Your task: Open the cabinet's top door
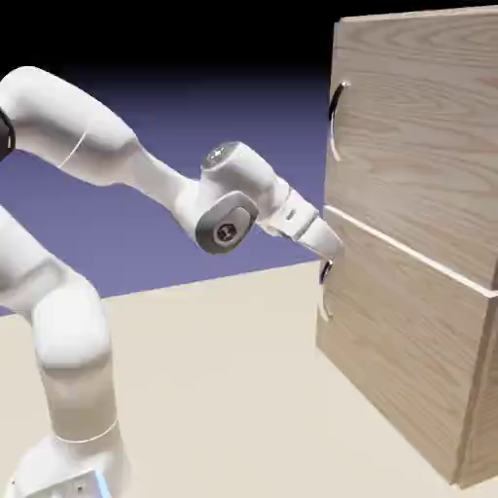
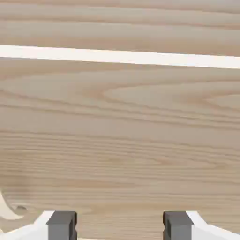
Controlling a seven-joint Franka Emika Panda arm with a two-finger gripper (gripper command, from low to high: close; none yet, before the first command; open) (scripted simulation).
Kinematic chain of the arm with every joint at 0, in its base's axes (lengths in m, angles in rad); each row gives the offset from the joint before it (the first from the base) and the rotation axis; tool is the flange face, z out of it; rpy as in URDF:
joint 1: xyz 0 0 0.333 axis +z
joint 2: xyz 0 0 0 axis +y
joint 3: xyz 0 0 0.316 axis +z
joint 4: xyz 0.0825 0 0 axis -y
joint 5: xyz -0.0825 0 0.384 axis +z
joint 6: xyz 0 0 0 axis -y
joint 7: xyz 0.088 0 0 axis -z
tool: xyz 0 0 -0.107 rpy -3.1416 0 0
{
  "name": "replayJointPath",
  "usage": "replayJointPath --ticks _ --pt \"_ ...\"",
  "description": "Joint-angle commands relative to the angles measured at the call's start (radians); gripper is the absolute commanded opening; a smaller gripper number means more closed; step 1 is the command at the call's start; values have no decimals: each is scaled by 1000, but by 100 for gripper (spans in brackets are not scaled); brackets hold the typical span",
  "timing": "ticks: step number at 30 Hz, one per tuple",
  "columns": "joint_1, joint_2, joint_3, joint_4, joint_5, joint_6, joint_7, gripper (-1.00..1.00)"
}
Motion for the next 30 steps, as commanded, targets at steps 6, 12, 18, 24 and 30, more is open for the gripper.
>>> replayJointPath --ticks 6,12,18,24,30 --pt "-101 -41 117 71 261 5 -170 0" --pt "-203 -82 234 141 522 10 -340 0" --pt "-304 -122 350 212 783 14 -510 0" --pt "-406 -163 467 282 1044 19 -680 0" --pt "-507 -204 584 353 1305 24 -849 0"
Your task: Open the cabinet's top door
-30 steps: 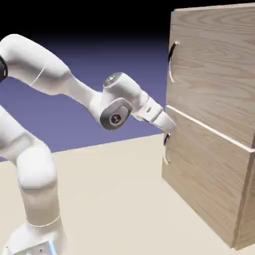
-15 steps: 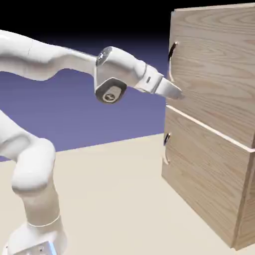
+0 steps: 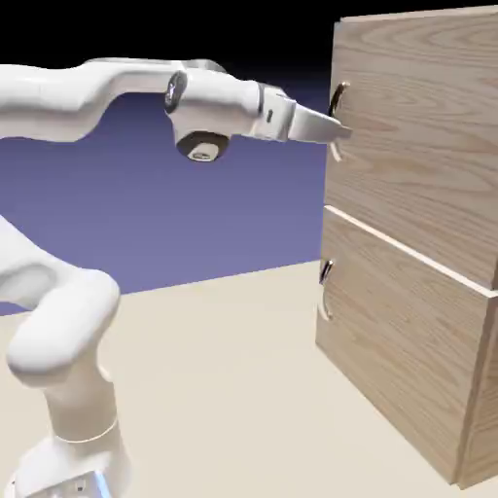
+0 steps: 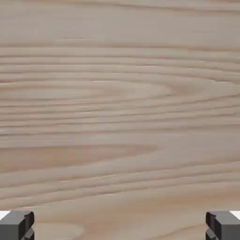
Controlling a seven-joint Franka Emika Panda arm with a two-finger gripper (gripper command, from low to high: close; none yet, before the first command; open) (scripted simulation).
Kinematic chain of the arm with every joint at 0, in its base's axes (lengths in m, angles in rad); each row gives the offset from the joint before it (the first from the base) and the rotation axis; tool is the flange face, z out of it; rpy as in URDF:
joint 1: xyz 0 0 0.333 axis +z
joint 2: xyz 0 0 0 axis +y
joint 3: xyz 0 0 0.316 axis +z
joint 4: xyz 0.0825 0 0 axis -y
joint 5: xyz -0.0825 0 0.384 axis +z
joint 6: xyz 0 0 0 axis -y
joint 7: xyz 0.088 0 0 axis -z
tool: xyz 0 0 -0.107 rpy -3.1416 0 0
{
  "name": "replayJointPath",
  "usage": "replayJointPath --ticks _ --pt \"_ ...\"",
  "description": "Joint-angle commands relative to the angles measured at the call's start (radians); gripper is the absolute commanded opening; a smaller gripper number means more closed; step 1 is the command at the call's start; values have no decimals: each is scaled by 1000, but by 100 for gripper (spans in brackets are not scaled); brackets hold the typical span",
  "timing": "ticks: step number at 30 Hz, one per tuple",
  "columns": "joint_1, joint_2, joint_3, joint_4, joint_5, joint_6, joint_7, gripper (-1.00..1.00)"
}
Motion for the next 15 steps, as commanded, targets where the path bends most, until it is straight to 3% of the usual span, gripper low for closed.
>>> replayJointPath --ticks 1,15 --pt "-17 -7 19 12 44 1 -28 0" --pt "-254 -102 292 176 653 12 -425 0"
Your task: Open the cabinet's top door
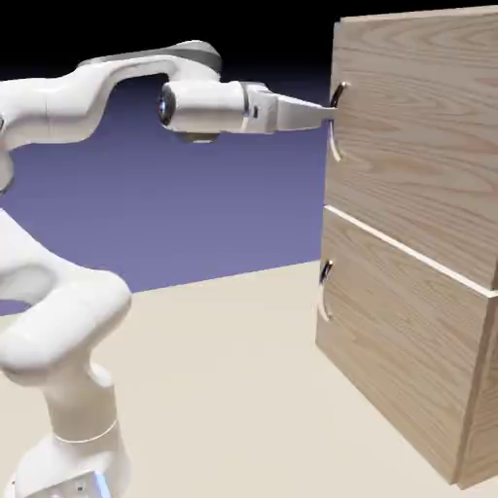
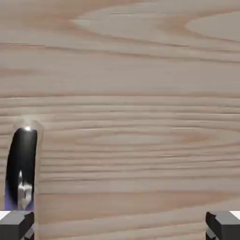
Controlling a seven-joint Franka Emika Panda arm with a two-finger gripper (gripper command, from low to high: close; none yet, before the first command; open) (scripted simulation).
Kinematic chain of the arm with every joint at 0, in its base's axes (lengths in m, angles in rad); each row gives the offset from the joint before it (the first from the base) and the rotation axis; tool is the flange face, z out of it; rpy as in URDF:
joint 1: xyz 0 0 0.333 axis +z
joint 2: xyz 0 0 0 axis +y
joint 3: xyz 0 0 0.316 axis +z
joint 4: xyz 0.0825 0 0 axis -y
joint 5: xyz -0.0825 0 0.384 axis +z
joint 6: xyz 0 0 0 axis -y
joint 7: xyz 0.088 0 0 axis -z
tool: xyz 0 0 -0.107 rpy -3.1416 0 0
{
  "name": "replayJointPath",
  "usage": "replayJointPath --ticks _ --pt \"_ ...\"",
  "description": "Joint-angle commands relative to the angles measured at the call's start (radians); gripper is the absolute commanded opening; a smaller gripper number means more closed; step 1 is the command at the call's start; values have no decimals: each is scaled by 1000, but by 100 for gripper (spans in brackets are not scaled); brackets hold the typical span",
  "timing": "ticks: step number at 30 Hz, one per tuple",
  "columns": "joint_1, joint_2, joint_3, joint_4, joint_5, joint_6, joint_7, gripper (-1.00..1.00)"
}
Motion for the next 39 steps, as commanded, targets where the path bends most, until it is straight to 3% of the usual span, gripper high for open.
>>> replayJointPath --ticks 1,9,16,17,29,39 --pt "-17 -7 19 12 44 1 -28 0" --pt "-146 -59 168 101 375 7 -244 0" --pt "-333 -25 272 226 392 -27 -237 0" --pt "-333 -25 272 226 392 -27 -237 -100" --pt "66 -84 -43 -115 284 -252 -272 -100" --pt "400 -237 -394 -410 2 -465 -207 -100"
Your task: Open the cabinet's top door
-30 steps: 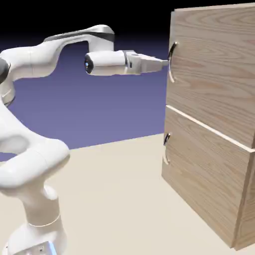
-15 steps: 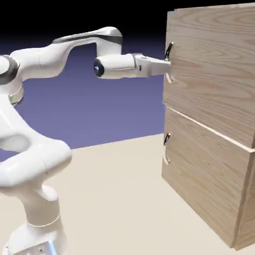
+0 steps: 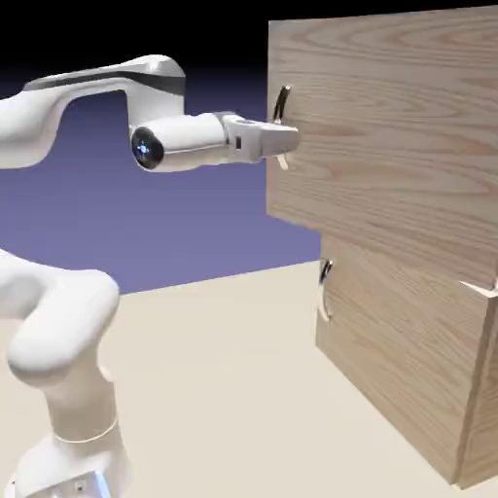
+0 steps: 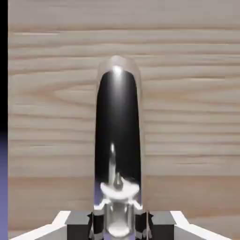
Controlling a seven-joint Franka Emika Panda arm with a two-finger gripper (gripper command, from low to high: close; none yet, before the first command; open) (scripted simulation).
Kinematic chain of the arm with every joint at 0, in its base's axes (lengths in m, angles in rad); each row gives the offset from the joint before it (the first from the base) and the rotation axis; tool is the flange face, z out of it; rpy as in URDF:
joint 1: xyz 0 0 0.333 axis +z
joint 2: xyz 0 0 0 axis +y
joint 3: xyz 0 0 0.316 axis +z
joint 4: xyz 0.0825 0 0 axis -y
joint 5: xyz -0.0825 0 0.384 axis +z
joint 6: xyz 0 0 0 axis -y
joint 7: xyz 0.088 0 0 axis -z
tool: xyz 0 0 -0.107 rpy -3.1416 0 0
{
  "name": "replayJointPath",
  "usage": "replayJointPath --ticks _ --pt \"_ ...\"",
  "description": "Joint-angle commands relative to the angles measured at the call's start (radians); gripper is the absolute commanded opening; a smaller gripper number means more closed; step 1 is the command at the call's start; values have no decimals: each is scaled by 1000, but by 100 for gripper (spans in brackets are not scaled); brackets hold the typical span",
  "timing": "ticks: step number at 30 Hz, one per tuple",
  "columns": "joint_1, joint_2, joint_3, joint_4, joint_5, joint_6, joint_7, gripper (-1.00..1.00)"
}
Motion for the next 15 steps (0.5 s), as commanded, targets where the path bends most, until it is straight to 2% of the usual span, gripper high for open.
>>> replayJointPath --ticks 1,7,15 --pt "24 -21 -36 -25 -37 -22 11 -100" --pt "122 -148 -254 -146 -276 -168 81 -100" --pt "142 -267 -544 -218 -585 -388 147 -100"
